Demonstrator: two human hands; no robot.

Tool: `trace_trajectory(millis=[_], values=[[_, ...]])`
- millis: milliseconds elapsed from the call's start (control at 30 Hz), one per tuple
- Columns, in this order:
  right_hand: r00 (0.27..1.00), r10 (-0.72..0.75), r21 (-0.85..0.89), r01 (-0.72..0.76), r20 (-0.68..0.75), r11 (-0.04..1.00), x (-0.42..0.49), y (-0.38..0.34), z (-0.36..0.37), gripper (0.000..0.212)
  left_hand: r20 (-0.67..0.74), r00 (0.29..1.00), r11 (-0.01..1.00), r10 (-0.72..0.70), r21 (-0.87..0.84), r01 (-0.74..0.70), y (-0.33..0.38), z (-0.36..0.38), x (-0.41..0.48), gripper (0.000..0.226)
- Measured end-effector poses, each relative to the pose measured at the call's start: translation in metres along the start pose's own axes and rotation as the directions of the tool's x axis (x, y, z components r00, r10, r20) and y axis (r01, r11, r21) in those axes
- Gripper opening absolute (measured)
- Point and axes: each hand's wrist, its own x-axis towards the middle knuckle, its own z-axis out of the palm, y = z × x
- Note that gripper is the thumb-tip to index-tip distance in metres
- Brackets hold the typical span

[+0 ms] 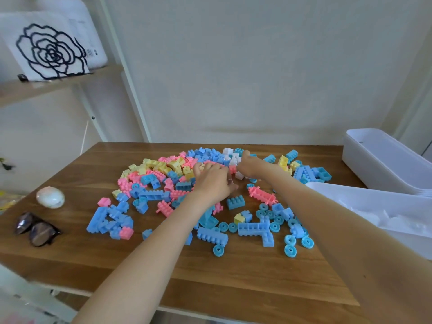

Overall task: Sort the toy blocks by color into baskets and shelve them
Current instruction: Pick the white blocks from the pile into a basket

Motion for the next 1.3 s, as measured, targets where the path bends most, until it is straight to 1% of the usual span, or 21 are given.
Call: trace_trajectory(millis=[67,100,167,200,267,367,467,567,667,733,800,867,900,933,1033,1100,1133,1200,1267,1300], values=[[0.998,0.008,0.033,-0.006,-0.055,0.999,-0.002,-0.001,0.005,0.050,-0.042,0.999,1.000,0.003,-0.010,-0.003,-0.003,-0.004,-0.002,0.028],[0.997,0.016,0.016,-0.014,-0.072,1.000,-0.001,-0.001,0.008,0.051,-0.055,0.998,1.000,-0.004,-0.027,0.002,-0.005,-0.006,-0.004,0.027],[0.999,0.029,-0.110,-0.032,-0.031,0.993,0.001,-0.002,0.013,0.053,-0.081,0.996,0.996,-0.034,-0.084,0.027,-0.008,-0.008,-0.005,0.026],[1.000,0.028,-0.173,-0.028,-0.001,0.985,0.002,-0.002,0.015,0.052,-0.097,0.994,0.994,-0.050,-0.101,0.040,-0.009,-0.009,-0.006,0.027],[0.999,0.015,-0.244,-0.007,0.028,0.970,0.000,-0.003,0.014,0.043,-0.126,0.990,0.995,-0.064,-0.088,0.053,-0.010,-0.011,-0.008,0.031],[0.998,-0.046,-0.302,0.033,-0.035,0.953,-0.005,-0.003,0.006,0.036,-0.139,0.988,0.995,-0.059,-0.085,0.048,-0.009,-0.015,-0.011,0.031],[0.989,-0.104,-0.268,0.073,-0.104,0.960,-0.021,-0.001,-0.013,0.035,-0.132,0.989,0.993,-0.062,-0.111,0.048,0.000,-0.018,-0.009,0.031],[0.984,-0.127,-0.201,0.100,-0.124,0.974,-0.048,0.014,-0.037,0.035,-0.100,0.994,0.987,-0.043,-0.160,0.026,0.023,-0.023,-0.011,0.028],[0.978,-0.138,-0.168,0.112,-0.155,0.979,-0.082,0.050,-0.059,0.024,-0.070,0.997,0.967,0.012,-0.251,-0.029,0.051,-0.027,-0.014,0.029],[0.984,-0.093,-0.196,0.062,-0.152,0.979,-0.108,0.081,-0.075,0.021,-0.099,0.993,0.958,0.063,-0.273,-0.088,0.074,-0.026,-0.017,0.029],[0.990,-0.014,-0.221,-0.017,-0.138,0.975,-0.133,0.112,-0.089,0.021,-0.185,0.979,0.948,0.088,-0.287,-0.139,0.103,-0.026,-0.018,0.031],[0.988,0.055,-0.187,-0.082,-0.147,0.979,-0.150,0.138,-0.099,0.019,-0.241,0.964,0.932,0.117,-0.308,-0.190,0.132,-0.029,-0.018,0.032],[0.985,0.078,-0.165,-0.103,-0.151,0.981,-0.158,0.149,-0.103,0.018,-0.231,0.960,0.928,0.157,-0.299,-0.224,0.147,-0.030,-0.018,0.032],[0.987,0.091,-0.152,-0.111,-0.134,0.982,-0.163,0.157,-0.105,0.017,-0.186,0.959,0.927,0.212,-0.272,-0.258,0.159,-0.031,-0.019,0.032],[0.993,0.122,-0.150,-0.120,0.002,0.981,-0.182,0.175,-0.107,0.017,0.024,0.926,0.914,0.376,-0.172,-0.367,0.189,-0.027,-0.024,0.035],[0.993,0.110,-0.193,-0.100,0.040,0.976,-0.192,0.184,-0.108,0.018,0.124,0.907,0.913,0.403,-0.125,-0.388,0.198,-0.023,-0.024,0.038],[0.995,0.097,-0.211,-0.088,0.032,0.974,-0.197,0.190,-0.108,0.018,0.137,0.903,0.912,0.406,-0.115,-0.393,0.202,-0.021,-0.024,0.039],[0.997,0.070,-0.203,-0.063,0.025,0.977,-0.202,0.198,-0.108,0.024,0.104,0.904,0.909,0.414,-0.107,-0.404,0.204,-0.019,-0.024,0.039],[0.999,0.024,-0.122,-0.020,0.032,0.992,-0.205,0.202,-0.106,0.035,0.066,0.889,0.889,0.453,-0.100,-0.446,0.202,-0.017,-0.025,0.038],[0.999,-0.011,-0.064,0.014,0.043,0.998,-0.206,0.202,-0.103,0.039,0.071,0.872,0.872,0.485,-0.110,-0.476,0.201,-0.016,-0.025,0.037]])
